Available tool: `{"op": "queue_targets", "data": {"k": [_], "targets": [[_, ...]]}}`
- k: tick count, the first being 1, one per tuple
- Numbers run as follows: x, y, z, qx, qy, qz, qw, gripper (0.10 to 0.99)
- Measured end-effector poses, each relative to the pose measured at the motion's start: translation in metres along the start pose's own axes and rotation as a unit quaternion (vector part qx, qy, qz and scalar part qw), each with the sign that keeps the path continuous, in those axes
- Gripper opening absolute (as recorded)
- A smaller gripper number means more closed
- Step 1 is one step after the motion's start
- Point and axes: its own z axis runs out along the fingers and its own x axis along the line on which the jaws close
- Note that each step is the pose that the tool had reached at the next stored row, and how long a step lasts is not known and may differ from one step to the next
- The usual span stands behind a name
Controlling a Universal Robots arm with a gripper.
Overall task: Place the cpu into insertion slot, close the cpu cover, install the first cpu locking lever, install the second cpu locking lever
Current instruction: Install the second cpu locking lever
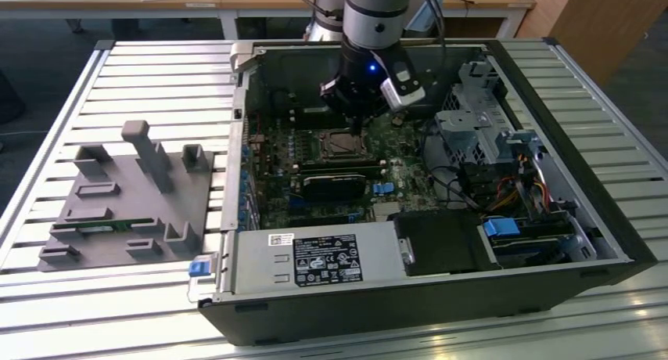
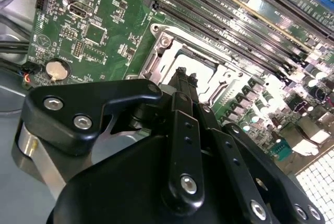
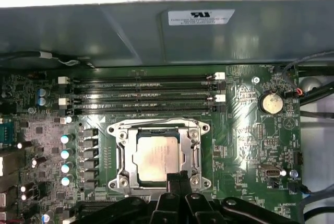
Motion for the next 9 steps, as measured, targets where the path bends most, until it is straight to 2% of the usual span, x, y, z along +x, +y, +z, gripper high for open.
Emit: {"op": "queue_targets", "data": {"k": [4,7,9], "targets": [[-0.0001,-0.0035,-0.0002,0.0002,0.0001,0.0,1.0,0.106],[-0.0004,-0.0103,-0.0003,0.0001,0.0,0.0,1.0,0.106],[-0.0008,-0.0172,-0.0004,0.0001,0.0,0.0,1.0,0.106]]}}
